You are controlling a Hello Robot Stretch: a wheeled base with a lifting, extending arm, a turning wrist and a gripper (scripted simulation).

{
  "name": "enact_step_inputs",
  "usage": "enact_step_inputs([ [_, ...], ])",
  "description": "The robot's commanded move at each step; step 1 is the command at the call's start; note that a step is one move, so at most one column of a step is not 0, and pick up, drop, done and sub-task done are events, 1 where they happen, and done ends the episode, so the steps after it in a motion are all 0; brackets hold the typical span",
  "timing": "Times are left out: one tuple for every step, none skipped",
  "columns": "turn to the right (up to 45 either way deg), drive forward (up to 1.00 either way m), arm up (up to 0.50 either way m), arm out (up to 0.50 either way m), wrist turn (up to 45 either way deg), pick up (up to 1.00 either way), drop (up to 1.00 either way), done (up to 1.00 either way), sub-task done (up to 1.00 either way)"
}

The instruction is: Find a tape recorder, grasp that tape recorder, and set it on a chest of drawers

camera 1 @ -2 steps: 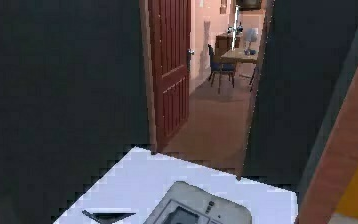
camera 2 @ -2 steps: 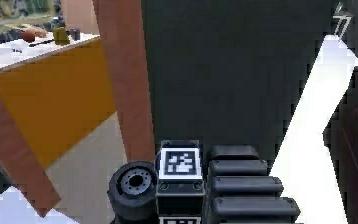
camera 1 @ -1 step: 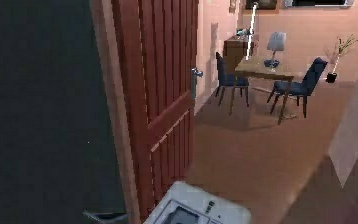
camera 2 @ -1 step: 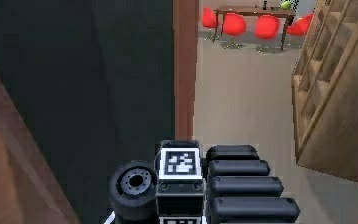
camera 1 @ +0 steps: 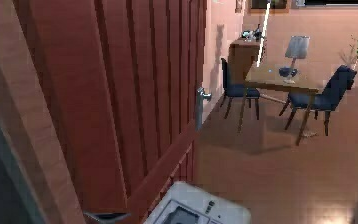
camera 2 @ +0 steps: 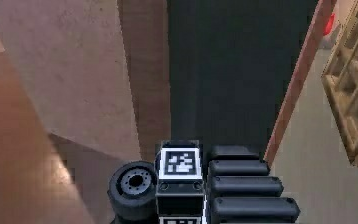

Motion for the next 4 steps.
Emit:
enact_step_inputs([
  [24.0,0.0,0.0,0.0,0.0,0.0,0.0,0.0,0.0],
  [0.0,0.3,0.0,0.0,0.0,0.0,0.0,0.0,0.0],
  [45.0,0.0,0.0,0.0,0.0,0.0,0.0,0.0,0.0],
  [6.0,0.0,0.0,0.0,0.0,0.0,0.0,0.0,0.0],
])
